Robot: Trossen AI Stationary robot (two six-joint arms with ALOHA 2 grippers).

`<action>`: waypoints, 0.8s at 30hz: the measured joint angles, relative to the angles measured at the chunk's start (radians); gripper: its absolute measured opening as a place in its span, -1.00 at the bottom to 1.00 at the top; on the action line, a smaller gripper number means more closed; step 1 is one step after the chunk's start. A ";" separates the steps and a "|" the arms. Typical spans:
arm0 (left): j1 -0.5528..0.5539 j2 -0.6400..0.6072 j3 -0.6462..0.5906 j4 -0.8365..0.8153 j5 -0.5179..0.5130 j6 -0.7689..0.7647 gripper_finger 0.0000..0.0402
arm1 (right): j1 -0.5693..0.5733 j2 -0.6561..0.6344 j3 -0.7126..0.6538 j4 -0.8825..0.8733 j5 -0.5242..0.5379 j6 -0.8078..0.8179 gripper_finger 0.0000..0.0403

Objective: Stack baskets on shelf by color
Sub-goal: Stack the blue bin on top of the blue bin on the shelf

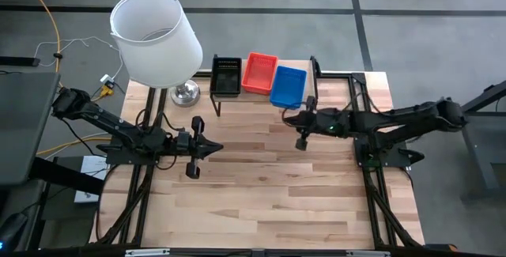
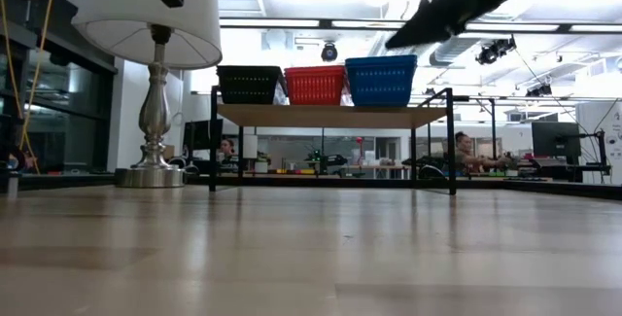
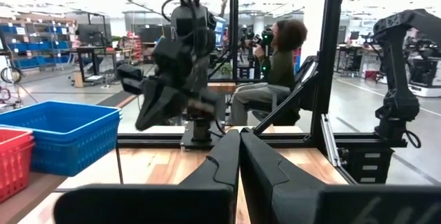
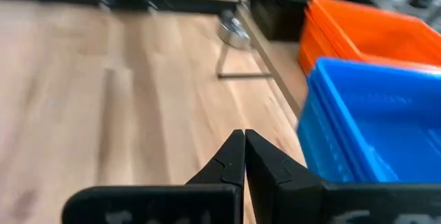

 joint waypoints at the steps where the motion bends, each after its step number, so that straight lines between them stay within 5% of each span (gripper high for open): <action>1: 0.000 0.000 0.000 0.000 0.000 -0.004 -1.00 | 0.003 0.017 0.000 0.000 0.029 0.003 -1.00; 12: 0.000 0.000 0.000 0.000 0.000 -0.005 -1.00 | -0.029 0.059 0.000 0.010 0.230 0.029 -1.00; 24: 0.000 0.000 0.000 -0.008 0.000 -0.006 -1.00 | -0.075 0.060 0.000 0.009 0.273 0.026 -1.00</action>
